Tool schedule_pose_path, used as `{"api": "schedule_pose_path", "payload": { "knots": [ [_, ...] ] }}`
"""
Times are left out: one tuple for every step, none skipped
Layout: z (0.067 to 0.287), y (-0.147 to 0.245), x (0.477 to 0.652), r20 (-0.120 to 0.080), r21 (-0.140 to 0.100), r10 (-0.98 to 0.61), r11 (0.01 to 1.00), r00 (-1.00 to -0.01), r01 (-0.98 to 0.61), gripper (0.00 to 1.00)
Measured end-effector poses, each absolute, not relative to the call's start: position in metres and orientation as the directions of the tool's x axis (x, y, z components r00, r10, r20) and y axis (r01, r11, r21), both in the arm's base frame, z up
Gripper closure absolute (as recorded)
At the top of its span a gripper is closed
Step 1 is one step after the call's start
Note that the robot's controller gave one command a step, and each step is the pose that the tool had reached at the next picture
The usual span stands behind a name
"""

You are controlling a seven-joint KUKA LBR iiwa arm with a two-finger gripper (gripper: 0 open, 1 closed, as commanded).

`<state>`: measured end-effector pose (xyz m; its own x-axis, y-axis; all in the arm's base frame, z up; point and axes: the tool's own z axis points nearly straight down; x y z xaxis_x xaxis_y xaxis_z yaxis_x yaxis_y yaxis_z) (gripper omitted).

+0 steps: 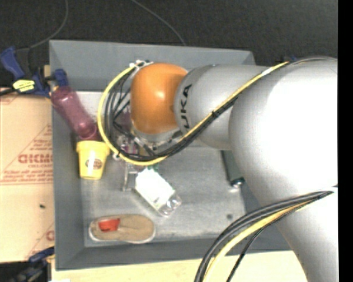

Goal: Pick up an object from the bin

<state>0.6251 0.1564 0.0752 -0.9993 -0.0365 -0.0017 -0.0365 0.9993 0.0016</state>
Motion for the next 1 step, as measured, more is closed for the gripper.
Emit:
{"api": "schedule_pose_path", "payload": {
  "knots": [
    [0.0713, 0.1655, 0.6277, -0.009, 0.002, -0.179, 0.984, -0.984, -0.179, 0.0]
  ]
}}
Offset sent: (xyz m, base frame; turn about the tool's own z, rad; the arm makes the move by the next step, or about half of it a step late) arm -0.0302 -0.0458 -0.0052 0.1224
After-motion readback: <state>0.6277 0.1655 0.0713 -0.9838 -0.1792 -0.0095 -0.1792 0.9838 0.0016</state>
